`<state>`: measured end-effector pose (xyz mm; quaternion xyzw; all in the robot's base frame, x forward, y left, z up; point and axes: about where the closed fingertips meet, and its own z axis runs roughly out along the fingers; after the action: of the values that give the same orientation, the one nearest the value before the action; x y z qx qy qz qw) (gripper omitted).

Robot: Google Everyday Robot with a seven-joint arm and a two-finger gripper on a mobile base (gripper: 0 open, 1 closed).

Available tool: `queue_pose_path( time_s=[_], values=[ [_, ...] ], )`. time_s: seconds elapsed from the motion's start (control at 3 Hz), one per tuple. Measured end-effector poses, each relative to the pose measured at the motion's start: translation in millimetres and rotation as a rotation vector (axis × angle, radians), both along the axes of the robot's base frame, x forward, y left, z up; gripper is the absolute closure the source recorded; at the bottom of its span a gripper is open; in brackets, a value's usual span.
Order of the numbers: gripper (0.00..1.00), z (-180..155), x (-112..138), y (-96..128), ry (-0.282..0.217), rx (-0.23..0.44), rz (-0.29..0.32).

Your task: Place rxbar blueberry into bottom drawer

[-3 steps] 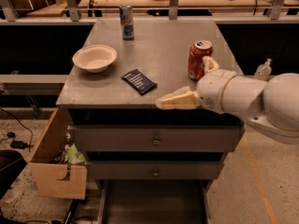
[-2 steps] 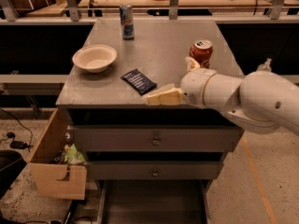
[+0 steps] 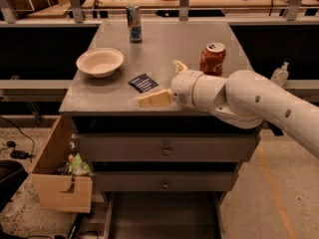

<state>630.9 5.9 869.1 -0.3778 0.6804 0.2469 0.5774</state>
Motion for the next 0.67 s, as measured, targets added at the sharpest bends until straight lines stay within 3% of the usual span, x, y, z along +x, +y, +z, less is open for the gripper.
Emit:
queue_pose_path(
  time_s=[0.67],
  values=[
    [0.0,-20.4,20.9,29.6,0.022,0.004,0.047]
  ],
)
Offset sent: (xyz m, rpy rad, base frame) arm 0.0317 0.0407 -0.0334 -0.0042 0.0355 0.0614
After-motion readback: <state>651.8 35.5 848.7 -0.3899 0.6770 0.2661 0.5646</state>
